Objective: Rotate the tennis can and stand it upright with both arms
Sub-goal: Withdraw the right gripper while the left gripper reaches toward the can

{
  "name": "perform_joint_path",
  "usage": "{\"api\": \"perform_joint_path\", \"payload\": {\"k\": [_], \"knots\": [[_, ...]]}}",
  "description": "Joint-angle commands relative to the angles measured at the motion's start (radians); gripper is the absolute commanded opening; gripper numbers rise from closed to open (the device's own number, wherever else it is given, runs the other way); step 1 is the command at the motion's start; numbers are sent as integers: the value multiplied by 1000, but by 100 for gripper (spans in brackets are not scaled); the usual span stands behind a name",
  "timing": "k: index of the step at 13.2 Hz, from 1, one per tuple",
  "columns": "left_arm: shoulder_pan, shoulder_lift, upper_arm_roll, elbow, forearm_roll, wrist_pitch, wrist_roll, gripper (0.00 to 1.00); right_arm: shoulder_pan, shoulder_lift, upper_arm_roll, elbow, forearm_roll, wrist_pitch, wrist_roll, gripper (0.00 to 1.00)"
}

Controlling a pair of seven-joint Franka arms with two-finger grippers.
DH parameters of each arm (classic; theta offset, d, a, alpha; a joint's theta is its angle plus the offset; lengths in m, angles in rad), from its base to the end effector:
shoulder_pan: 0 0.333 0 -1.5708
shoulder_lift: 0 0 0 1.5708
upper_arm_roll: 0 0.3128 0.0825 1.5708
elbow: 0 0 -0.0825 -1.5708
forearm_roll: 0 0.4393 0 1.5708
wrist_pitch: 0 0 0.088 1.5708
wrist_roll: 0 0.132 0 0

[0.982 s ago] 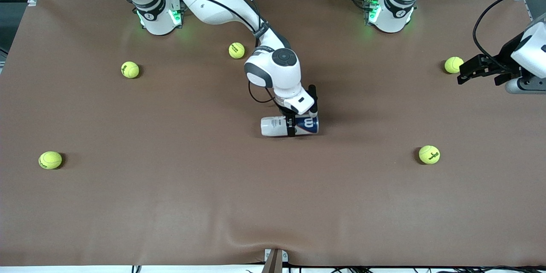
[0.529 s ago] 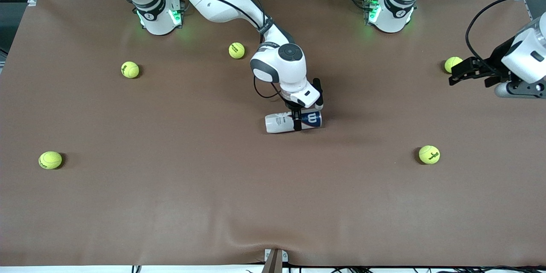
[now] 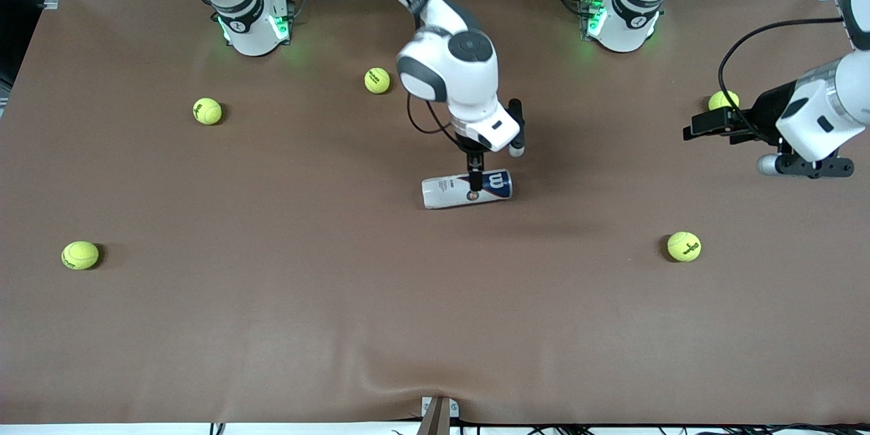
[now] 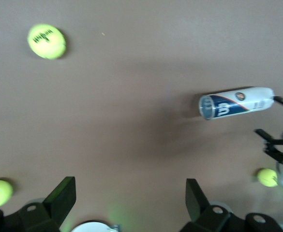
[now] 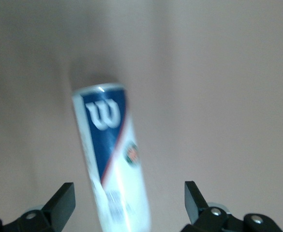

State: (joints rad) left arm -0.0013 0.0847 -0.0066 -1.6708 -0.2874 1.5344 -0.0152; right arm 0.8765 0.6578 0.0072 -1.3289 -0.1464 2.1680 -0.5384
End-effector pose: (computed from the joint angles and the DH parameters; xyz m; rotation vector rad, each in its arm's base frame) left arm 0.6133 -0.0430 0.4955 2.8387 0.0409 -0.3199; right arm 0.5165 0.6140 0.3147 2.2298 2.0598 0.3042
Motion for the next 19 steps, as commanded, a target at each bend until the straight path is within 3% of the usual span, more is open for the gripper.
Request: {"api": "perform_joint_path", "payload": {"k": [1,6,10,14,19], "knots": [[23,-3,-1,-56,-87,-4,32,100,-89,-169,10,-38,33,-162,-6,100],[38,-19,-1,-205,-225,108,78,100,-342,-357,2,-41,41,-384,1,100],[37,-52,-9,-372,-355,240,80,100,-629,-421,0,-44,195,-462,50,100],[37,-78,-85,-539,-533,387,93,100,-728,-452,-4,-41,180,-527,355,100],[37,-97,-194,-671,-700,507,93,100,-885,-523,-12,-50,191,-617,391,100]]}}
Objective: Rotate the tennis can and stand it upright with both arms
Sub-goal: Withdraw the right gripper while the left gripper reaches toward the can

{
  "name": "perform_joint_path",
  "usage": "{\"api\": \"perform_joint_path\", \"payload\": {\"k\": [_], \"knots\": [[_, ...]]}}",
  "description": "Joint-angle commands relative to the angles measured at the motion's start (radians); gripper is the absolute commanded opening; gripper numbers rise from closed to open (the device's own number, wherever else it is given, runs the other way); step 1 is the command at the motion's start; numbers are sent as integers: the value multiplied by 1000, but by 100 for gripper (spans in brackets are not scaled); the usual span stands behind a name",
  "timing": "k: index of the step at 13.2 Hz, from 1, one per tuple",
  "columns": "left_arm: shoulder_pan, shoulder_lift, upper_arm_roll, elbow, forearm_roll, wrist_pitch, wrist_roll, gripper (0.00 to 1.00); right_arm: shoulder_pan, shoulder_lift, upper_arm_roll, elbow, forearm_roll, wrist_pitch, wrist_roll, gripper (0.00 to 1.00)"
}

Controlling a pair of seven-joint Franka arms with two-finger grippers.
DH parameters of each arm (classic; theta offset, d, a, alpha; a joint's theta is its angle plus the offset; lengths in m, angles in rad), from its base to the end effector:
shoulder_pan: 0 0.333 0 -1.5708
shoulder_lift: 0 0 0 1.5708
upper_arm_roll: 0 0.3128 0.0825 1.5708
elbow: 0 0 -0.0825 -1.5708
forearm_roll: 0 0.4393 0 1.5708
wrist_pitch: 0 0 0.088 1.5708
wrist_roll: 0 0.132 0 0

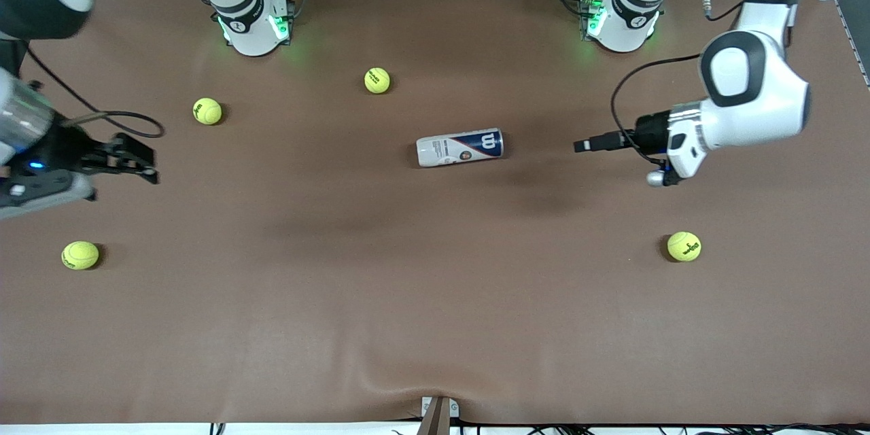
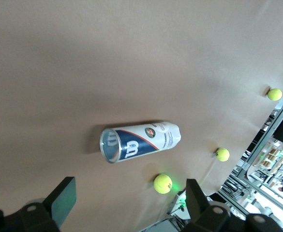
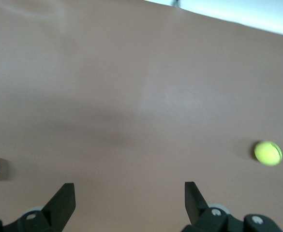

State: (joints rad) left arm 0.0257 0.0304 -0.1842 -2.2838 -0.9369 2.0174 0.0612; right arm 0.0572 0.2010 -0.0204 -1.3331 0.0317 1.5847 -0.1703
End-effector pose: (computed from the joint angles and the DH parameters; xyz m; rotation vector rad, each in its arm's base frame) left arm 0.5220 -0.1498 0.2796 2.3194 0.3965 -0.3863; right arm 0.6732 0.0303 0.5943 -3.0995 -0.3235 -0.0816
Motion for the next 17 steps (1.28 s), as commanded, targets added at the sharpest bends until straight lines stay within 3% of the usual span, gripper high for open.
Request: {"api": "perform_joint_path", "payload": {"k": [1,6,8,13,17], "knots": [[10,-44,-27,-71,-69,26,19,100,-83,-81,16,-47,13,-61,23,100],[8,-43,-47,-158,-192,108,144,100,-126,-213,16,-170,13,-74,37,100],[2,12,-50,-175,-288,154,271,100,-123,-271,19,-236,13,-81,99,100],[0,187,-115,-166,-574,228,564,100,-56,-302,10,-279,-13,-104,244,100],[-7,269,-142,-141,-666,228,640,100,-42,-331,-29,-282,-18,-126,284,100]]}}
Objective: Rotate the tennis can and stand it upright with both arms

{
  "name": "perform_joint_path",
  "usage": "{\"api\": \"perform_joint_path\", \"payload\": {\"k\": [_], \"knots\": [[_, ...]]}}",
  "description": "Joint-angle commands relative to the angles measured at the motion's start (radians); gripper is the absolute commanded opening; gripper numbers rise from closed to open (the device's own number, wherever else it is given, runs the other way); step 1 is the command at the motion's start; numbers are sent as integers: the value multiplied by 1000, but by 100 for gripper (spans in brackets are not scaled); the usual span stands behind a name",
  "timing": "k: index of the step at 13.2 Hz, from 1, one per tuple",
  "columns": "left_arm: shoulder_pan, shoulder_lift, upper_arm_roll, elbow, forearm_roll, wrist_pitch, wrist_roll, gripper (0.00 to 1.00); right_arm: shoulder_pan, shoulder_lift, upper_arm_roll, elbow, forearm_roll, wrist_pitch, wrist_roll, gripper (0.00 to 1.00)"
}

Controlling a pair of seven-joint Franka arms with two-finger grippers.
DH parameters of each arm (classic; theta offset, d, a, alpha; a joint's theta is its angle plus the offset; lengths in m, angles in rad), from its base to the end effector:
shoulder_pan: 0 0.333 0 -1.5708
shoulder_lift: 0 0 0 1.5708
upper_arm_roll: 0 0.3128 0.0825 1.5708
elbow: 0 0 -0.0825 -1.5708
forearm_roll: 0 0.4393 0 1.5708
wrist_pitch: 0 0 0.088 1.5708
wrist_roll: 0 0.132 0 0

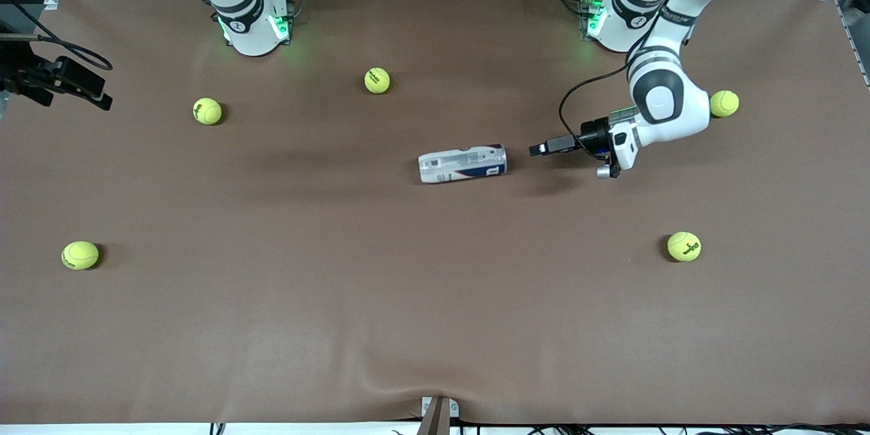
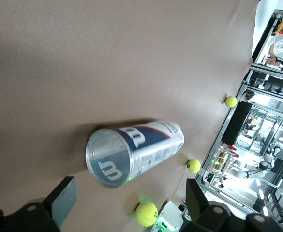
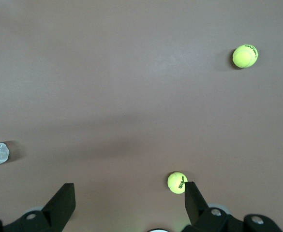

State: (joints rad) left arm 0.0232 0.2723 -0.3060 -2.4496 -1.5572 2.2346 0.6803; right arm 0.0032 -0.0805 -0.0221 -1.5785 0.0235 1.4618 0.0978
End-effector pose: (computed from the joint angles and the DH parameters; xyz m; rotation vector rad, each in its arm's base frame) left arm 0.4455 -0.1944 0.1172 2.0574 0.4227 -0.2230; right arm 0.5723 -0.0080 0.6306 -3.1122 0.1783 0.0580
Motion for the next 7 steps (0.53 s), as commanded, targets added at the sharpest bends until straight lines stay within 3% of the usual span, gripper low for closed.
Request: {"api": "perform_joint_path", "payload": {"k": [1,4,7], "knots": [[-11,34,-31,27,-76,11,22,100,6,-56,-29,-41,-10,-3,11,100],[-63,77,-45,44,-191,14,71,100,3,-59,-36,-43,-2,11,-55,100],[-72,128,-47,63,-221,14,100,100,14,-54,-56,-43,-2,11,-66,100]]}}
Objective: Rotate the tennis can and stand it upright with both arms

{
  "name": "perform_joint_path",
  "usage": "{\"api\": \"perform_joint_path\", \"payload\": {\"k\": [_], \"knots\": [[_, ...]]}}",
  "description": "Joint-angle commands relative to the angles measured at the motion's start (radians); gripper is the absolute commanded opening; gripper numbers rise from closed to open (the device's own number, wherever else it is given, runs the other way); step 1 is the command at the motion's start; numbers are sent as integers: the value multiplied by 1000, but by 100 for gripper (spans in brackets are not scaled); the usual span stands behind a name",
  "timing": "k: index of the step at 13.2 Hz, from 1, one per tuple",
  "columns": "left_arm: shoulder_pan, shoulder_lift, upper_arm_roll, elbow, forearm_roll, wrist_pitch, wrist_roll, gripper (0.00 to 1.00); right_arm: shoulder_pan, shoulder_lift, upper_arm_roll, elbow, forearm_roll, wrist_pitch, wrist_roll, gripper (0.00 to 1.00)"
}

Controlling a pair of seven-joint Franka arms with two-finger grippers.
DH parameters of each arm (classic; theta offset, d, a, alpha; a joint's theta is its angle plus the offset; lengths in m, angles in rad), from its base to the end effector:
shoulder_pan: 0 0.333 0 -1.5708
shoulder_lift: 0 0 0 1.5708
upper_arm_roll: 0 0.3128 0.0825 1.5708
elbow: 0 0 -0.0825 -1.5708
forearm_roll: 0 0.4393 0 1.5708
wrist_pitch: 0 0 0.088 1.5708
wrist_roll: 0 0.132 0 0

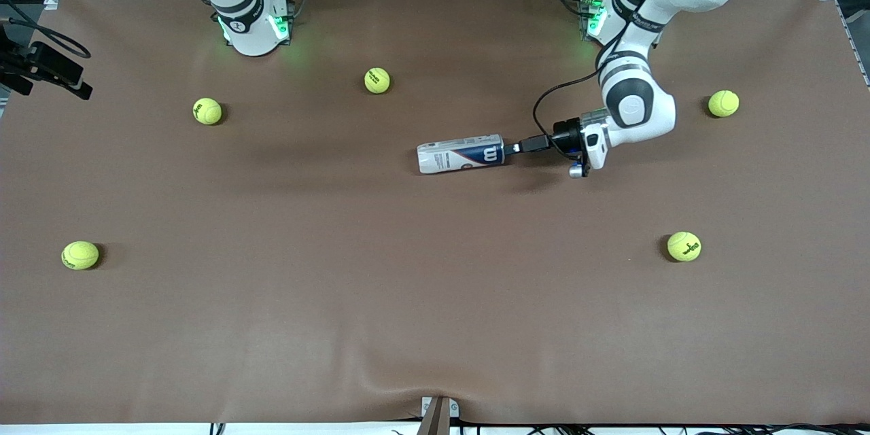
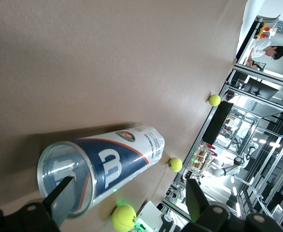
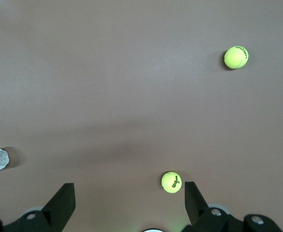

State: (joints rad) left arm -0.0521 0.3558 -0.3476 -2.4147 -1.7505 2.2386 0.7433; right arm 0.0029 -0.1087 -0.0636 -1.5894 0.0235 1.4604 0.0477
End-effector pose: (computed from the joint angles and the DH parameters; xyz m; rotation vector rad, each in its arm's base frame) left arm 0.4269 -0.2530 0.0977 1.9629 0.4655 -0.2510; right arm 0.5626 -0.0328 0.6408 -3.1067 0.1642 0.0316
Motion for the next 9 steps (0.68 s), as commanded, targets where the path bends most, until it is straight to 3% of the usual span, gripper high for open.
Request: {"api": "perform_joint_path", "payload": {"k": [1,7,9], "knots": [[-2,45,-7,25,-29,10,36,100,14,-25,-15,-32,-2,14,-16,100],[-23,65,-28,34,-70,12,37,100,12,-17,-15,-29,-2,18,-17,100],[-29,94,-28,57,-81,12,39,87,9,-14,-13,-24,-1,15,-17,100]]}}
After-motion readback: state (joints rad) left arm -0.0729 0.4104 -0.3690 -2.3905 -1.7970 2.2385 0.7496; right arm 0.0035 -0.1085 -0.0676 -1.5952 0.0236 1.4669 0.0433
